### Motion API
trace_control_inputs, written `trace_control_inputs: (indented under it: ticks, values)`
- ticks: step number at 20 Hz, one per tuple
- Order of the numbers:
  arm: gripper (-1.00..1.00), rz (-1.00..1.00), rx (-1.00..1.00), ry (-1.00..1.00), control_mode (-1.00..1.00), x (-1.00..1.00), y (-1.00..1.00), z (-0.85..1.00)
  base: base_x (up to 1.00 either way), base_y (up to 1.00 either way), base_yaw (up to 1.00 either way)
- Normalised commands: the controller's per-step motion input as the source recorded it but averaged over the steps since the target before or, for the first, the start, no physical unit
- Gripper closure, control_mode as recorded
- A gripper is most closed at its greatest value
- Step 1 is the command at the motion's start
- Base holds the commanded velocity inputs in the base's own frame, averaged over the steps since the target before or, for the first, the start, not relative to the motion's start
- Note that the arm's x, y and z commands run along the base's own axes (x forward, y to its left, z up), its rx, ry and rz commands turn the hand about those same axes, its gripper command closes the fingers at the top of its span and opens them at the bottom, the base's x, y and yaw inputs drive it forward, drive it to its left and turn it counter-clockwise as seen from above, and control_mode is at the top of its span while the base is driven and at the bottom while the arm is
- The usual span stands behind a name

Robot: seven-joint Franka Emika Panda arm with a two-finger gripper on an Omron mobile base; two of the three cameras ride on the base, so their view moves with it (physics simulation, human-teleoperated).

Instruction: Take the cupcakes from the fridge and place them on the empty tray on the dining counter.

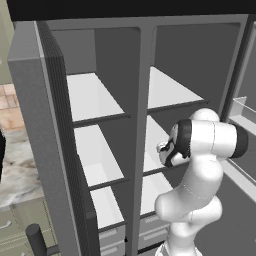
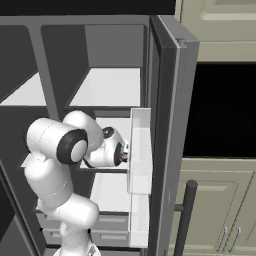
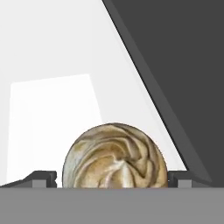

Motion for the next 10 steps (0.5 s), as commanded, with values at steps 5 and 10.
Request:
trace_control_inputs:
  ticks: [5,10]
  values:
    - [-1.0,0.0,0.0,0.0,-1.0,0.3,0.0,-0.26,0.0,0.0,0.0]
    - [1.0,0.0,0.0,0.06,-1.0,0.08,0.0,-0.31,0.0,0.0,0.0]
